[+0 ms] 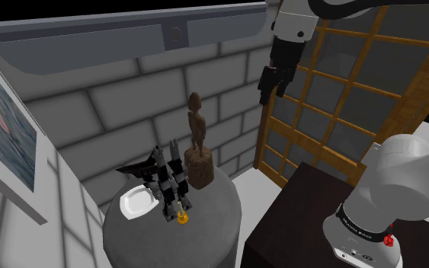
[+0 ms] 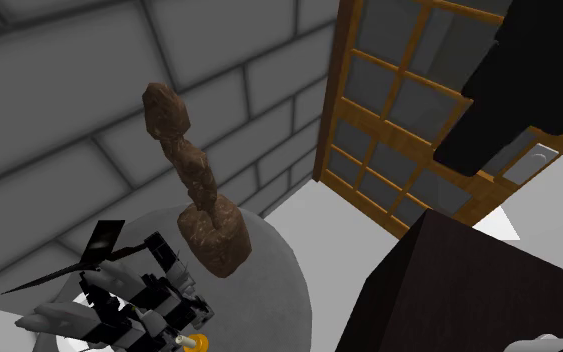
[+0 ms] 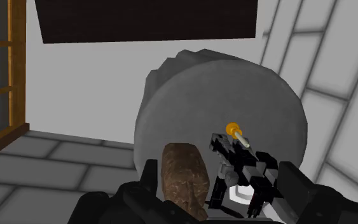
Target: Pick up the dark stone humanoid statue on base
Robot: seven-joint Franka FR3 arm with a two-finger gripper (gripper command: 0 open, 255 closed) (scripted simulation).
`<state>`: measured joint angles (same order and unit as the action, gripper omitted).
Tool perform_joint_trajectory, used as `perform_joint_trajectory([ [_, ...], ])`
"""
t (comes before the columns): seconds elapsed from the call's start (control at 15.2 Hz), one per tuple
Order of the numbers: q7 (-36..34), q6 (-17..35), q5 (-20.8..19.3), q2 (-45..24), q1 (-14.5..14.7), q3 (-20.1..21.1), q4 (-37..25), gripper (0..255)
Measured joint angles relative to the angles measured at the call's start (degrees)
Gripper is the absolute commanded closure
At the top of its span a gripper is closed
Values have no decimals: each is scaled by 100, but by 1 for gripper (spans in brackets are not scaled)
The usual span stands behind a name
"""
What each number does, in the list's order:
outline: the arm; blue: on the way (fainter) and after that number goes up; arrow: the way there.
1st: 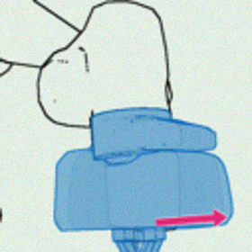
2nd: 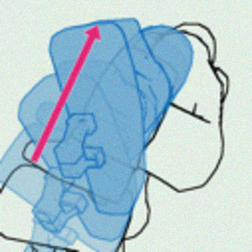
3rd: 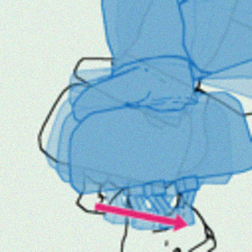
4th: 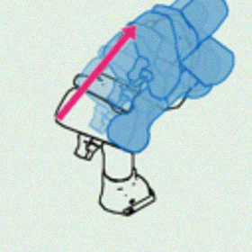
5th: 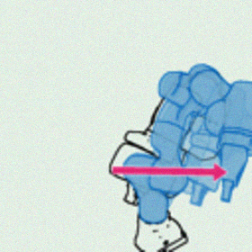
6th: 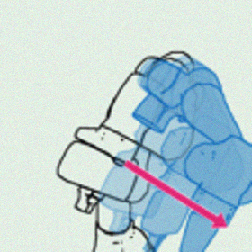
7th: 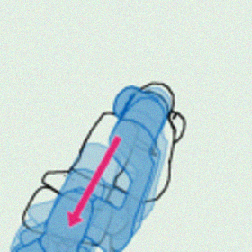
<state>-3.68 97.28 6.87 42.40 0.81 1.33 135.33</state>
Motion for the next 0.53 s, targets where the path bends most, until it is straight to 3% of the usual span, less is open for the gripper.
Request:
perform_joint_trajectory([
  [0.13, -12, 46, 1, -134, 4, 19, -68, 0],
  [0.53, 8, 341, -98, -1588, -25, 67, -910, 0],
])
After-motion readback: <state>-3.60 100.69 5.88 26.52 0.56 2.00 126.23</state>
